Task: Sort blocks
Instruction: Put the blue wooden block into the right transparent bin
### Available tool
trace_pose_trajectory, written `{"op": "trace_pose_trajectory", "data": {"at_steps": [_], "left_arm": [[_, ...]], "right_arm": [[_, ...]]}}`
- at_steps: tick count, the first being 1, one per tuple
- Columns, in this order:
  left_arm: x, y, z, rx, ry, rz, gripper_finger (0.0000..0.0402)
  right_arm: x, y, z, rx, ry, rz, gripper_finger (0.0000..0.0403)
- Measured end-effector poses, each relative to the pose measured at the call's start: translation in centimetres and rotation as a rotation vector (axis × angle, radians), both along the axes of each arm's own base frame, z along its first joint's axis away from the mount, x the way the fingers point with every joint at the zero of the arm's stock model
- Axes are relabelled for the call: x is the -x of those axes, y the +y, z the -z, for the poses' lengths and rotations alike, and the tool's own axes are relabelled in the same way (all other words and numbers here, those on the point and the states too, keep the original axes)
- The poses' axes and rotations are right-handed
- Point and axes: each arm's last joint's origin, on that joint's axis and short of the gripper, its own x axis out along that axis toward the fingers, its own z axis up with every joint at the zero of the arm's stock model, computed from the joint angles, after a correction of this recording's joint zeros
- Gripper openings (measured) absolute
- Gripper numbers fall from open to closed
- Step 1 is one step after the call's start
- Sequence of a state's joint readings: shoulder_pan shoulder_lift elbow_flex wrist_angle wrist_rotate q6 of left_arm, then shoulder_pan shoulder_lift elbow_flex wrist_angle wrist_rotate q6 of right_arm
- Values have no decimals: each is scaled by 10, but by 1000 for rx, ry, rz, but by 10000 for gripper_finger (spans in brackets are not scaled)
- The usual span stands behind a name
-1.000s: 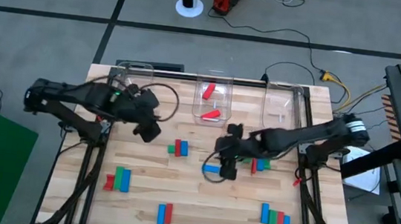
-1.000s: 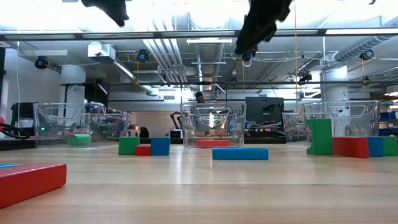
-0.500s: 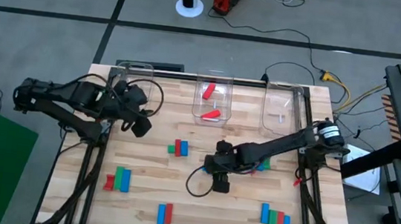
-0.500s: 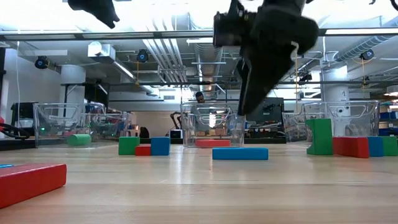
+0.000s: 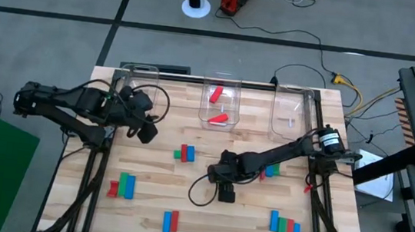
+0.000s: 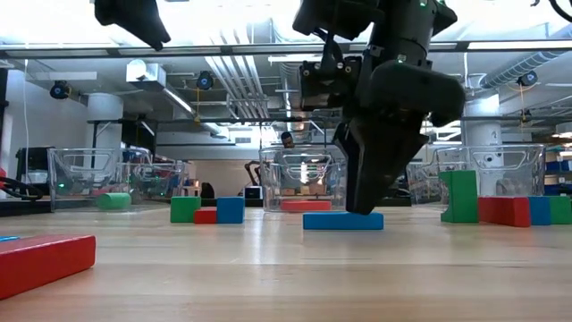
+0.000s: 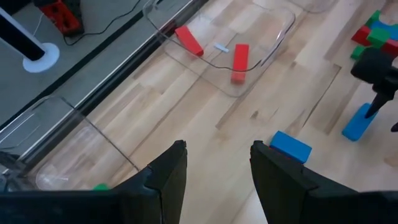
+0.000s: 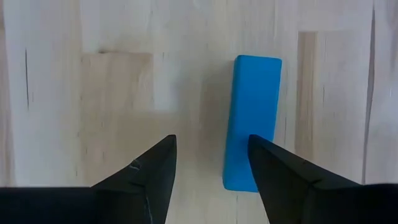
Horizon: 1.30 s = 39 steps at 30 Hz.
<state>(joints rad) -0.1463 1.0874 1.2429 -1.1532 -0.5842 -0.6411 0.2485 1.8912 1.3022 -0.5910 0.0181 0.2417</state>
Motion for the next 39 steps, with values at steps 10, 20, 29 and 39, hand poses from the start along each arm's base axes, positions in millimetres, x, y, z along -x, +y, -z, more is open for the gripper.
{"op": "trace_pose_trajectory", "data": {"at_steps": [10,20,29,39], "left_arm": [[-1,0,1,5,-16,1,155],[-3,-1,0,12,-35,4,155],[-4,-1,-1,14,-47,6,155],[-4,-1,-1,12,-46,7,155]], "right_arm": [[0,-1,-1,-1,-2,24,160],[1,-2,-6,-8,-13,40,188],[-1,-6,-14,41,-50,46,205],[-7,-11,9,64,-20,-1,199]]}}
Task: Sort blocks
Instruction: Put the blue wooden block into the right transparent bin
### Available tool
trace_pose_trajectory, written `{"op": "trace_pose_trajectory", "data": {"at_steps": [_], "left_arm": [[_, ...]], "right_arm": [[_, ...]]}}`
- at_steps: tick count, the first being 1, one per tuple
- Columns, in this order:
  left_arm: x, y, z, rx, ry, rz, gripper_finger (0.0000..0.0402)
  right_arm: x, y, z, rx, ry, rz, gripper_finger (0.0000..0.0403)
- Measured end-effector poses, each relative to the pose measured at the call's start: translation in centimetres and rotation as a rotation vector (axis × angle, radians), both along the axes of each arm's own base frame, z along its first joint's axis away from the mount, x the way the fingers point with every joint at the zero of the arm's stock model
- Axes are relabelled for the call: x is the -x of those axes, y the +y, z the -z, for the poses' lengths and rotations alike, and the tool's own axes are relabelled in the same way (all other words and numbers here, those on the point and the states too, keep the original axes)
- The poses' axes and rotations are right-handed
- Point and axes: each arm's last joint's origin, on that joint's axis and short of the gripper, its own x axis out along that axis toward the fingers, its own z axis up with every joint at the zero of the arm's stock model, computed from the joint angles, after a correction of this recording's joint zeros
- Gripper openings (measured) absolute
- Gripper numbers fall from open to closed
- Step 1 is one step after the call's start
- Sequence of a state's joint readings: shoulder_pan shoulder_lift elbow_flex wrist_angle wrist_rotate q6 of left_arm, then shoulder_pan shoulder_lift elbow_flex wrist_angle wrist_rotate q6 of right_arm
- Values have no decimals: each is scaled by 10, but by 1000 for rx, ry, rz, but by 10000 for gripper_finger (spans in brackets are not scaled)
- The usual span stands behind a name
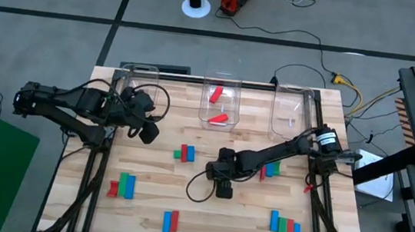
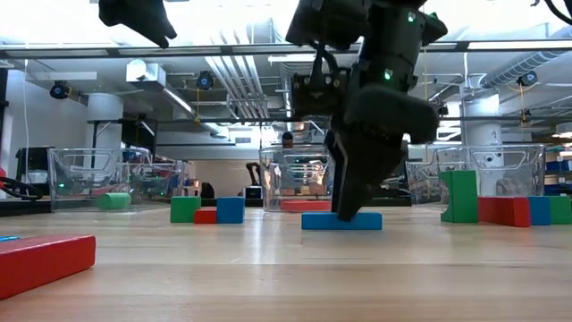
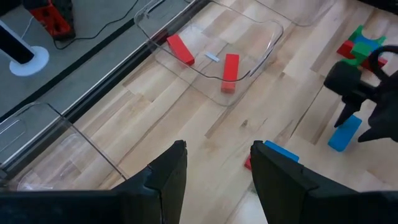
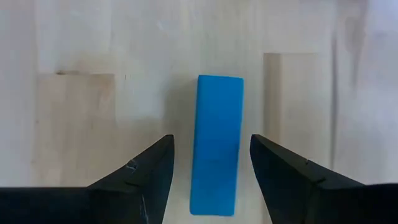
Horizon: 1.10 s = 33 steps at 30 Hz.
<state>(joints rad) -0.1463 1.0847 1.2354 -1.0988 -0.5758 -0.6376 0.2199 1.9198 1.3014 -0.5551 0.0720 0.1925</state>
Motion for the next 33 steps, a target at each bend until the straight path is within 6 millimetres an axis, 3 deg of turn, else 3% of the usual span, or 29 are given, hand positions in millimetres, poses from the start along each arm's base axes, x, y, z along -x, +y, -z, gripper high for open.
{"op": "trace_pose_trajectory", "data": {"at_steps": [6,18,22,28,33], "left_arm": [[0,0,0,0,1,0,155],[0,0,0,0,0,0,155],[0,0,0,0,0,0,155],[0,0,0,0,0,0,155],[0,0,0,0,-3,0,155]], "right_arm": [[-3,2,13,-21,23,-10,179],[-3,2,13,-31,23,-24,98],[-3,2,13,-33,23,-25,97],[-3,0,4,-40,10,-13,97],[-4,-4,-26,-64,-38,30,96]]}}
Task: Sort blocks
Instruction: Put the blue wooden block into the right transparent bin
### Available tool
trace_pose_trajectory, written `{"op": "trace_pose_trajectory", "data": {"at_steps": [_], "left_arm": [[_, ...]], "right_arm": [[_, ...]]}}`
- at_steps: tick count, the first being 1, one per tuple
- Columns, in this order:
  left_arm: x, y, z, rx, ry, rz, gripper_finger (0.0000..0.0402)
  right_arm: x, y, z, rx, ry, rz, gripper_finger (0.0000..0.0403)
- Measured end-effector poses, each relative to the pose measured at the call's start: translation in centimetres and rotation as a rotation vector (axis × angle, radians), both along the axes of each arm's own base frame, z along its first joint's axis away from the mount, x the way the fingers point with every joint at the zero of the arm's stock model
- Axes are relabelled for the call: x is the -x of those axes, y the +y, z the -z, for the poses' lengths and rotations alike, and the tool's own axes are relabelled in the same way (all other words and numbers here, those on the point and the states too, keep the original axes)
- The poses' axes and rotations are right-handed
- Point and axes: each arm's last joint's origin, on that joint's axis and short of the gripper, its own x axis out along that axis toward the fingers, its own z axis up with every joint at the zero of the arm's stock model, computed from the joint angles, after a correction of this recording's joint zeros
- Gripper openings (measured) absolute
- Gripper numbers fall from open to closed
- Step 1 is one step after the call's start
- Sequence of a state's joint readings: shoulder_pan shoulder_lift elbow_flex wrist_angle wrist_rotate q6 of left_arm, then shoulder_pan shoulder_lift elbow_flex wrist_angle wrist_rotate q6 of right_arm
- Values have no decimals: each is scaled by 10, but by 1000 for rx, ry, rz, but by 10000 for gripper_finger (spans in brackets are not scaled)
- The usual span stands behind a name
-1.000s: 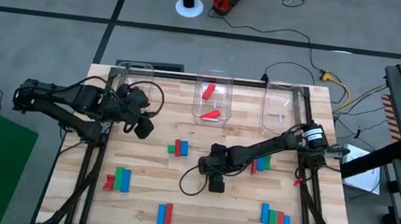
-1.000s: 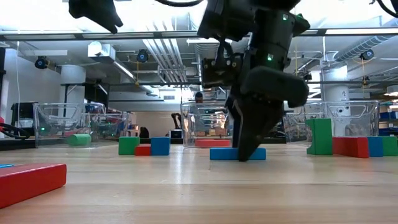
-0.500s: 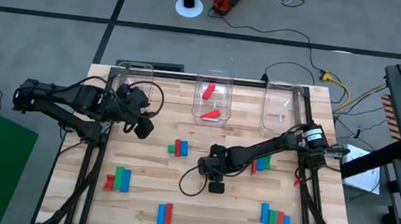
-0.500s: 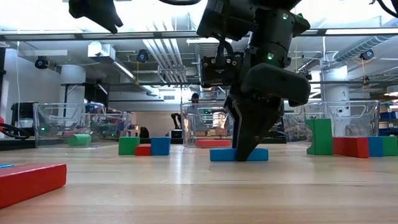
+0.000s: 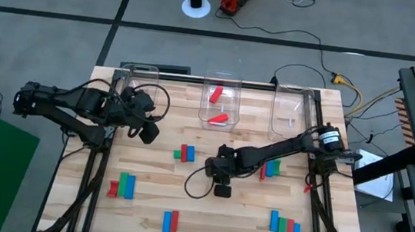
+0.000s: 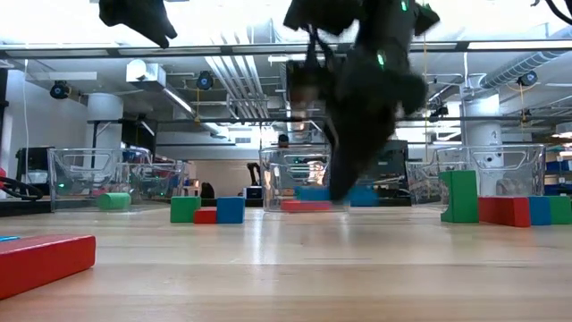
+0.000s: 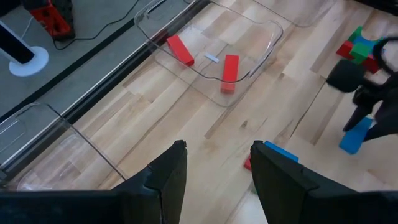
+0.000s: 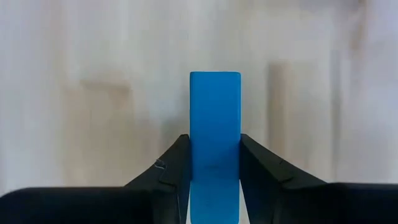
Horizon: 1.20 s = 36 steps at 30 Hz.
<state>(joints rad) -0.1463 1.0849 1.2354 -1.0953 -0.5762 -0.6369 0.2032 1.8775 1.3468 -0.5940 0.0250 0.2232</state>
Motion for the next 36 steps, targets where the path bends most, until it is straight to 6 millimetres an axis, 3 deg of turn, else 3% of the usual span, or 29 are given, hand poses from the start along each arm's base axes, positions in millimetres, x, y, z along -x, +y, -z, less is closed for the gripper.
{"op": "trace_pose_trajectory", "data": {"at_steps": [9,18,28,36], "left_arm": [[-1,0,0,-4,-1,5,155],[-1,0,-1,-15,-9,0,155],[-2,0,-1,-18,-14,-3,155],[-2,0,-1,-18,-16,-3,155]], "right_arm": [[4,-27,-60,-99,-26,130,96],[33,-93,-108,-156,-35,484,96],[93,-179,-136,-17,12,996,96],[125,-233,-144,12,-15,1170,96]]}}
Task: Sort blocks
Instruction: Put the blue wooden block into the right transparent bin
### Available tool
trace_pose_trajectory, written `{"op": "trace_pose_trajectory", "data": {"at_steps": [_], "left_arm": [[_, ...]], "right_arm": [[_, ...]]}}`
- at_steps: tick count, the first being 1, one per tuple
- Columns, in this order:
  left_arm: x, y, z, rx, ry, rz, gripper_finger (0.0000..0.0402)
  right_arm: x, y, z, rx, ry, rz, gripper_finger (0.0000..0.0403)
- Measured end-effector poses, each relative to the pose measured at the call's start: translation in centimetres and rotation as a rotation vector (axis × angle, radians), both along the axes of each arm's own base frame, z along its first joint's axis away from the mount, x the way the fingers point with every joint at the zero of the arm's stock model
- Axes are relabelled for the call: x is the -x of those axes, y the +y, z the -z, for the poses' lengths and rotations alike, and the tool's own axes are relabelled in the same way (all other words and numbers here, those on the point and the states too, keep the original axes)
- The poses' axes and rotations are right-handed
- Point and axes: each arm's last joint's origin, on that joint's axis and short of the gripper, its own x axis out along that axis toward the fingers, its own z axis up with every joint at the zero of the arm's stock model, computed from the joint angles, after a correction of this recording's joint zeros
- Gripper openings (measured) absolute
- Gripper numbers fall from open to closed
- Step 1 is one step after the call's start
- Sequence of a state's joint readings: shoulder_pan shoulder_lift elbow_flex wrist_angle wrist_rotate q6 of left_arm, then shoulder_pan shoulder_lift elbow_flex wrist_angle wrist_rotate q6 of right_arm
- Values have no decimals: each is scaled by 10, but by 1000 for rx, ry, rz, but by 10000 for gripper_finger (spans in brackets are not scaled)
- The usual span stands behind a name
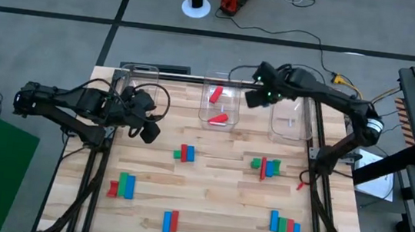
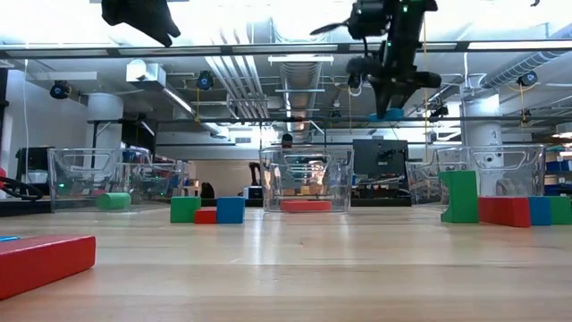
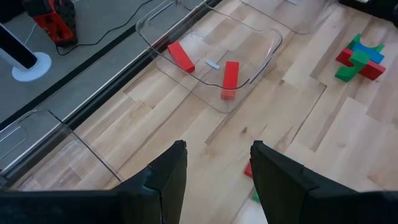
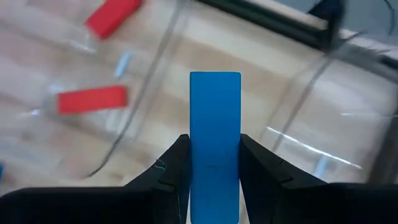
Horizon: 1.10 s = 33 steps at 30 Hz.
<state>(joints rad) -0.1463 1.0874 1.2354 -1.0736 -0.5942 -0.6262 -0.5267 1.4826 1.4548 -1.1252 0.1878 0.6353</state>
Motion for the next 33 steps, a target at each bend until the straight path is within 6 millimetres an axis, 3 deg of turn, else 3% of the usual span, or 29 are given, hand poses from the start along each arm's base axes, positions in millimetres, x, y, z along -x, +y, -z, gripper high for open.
{"op": "trace_pose_trajectory", "data": {"at_steps": [13,24,33], "left_arm": [[0,0,0,4,-4,-5,155],[0,0,0,2,-1,-3,155],[0,0,0,2,-1,-3,155]], "right_arm": [[48,-40,4,24,67,161,96],[92,-28,21,54,-12,312,96],[101,-19,65,-21,-26,364,96]]}}
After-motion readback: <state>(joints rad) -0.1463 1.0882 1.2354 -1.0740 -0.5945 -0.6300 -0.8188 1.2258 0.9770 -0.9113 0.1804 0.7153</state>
